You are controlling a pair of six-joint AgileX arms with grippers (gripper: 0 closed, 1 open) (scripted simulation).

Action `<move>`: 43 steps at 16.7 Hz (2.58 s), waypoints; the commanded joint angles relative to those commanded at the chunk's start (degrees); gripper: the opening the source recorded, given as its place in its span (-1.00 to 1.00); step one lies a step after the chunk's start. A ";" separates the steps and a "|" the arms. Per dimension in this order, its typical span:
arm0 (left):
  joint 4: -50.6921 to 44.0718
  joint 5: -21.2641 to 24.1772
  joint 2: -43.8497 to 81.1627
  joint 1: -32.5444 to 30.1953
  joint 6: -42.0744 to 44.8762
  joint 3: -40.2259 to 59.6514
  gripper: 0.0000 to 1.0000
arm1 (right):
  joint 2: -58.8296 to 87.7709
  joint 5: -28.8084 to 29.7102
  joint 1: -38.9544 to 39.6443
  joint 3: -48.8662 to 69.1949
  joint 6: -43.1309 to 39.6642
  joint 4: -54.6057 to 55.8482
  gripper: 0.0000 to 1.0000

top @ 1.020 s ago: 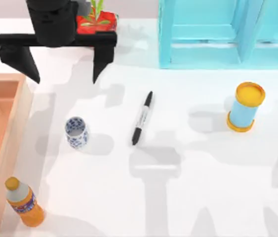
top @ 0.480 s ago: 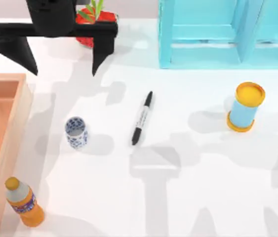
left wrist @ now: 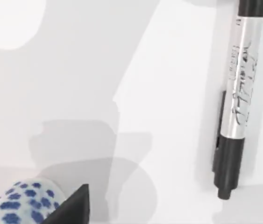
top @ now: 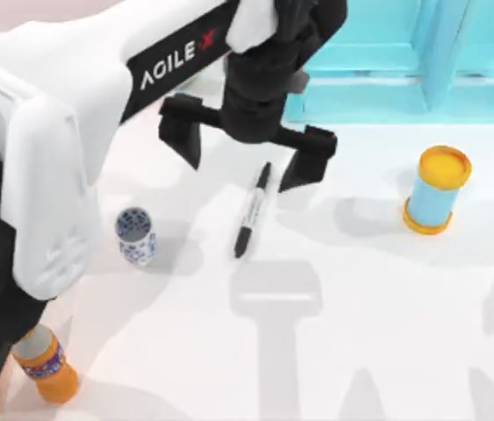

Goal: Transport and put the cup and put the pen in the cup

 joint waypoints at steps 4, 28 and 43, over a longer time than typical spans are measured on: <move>2.46 -1.45 2.60 -2.37 0.01 0.92 1.00 | 0.00 0.00 0.00 0.00 0.00 0.00 1.00; 22.04 -1.34 6.45 -0.17 2.30 -14.39 0.25 | 0.00 0.00 0.00 0.00 0.00 0.00 1.00; 22.04 -1.34 6.45 -0.17 2.30 -14.39 -1.00 | 0.00 0.00 0.00 0.00 0.00 0.00 1.00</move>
